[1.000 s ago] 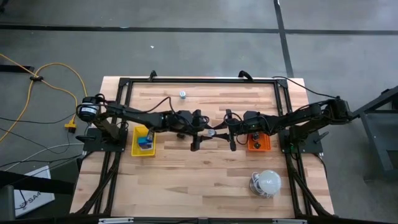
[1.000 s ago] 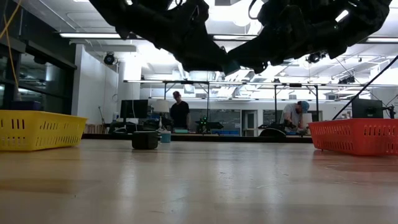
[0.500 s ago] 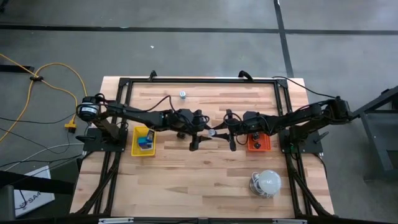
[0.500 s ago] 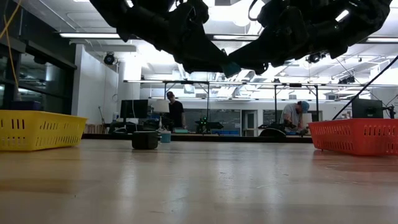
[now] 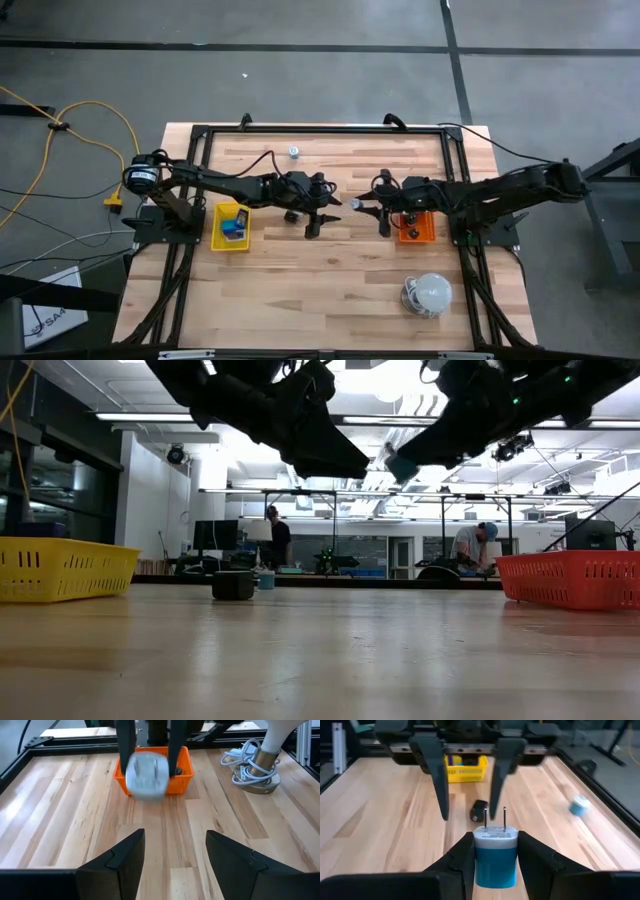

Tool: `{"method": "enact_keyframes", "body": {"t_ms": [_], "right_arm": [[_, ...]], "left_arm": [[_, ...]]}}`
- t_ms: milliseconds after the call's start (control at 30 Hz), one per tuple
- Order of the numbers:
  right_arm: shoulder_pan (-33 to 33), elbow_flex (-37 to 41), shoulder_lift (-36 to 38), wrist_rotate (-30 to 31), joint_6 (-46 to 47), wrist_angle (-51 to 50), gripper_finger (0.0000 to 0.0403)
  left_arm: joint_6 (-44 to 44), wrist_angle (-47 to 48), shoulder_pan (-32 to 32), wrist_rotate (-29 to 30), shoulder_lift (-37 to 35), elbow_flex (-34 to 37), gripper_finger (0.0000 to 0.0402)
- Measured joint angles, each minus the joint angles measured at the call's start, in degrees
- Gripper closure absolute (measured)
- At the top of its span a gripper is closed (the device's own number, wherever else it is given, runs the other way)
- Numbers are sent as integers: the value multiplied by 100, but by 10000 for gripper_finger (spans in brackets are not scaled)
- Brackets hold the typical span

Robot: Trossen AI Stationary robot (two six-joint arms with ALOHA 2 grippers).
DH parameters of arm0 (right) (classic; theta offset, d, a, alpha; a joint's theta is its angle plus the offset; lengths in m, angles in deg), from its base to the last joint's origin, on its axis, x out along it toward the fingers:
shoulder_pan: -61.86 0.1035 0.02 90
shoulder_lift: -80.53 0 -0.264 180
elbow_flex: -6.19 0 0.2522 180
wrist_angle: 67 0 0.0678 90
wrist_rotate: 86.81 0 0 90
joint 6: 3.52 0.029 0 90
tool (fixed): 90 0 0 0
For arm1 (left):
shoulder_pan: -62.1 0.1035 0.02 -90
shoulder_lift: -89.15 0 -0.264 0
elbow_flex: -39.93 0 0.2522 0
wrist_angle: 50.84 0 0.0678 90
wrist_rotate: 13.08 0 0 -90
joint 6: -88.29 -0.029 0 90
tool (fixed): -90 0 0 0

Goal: Pick & Place Office items
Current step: Put the bottom blue white charger adapter into the orange bin

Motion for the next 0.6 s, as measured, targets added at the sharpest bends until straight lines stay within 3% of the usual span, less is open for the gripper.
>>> {"method": "enact_keyframes", "body": {"t_ms": [367, 600], "right_arm": [[10, 0, 1361, 755, 1489, -2718, 289], [10, 0, 1775, 805, 2782, -4286, 291]], "left_arm": [[-26, 2, 2, 9, -2, 0, 199], [-28, 2, 2, 9, 0, 0, 199]]}}
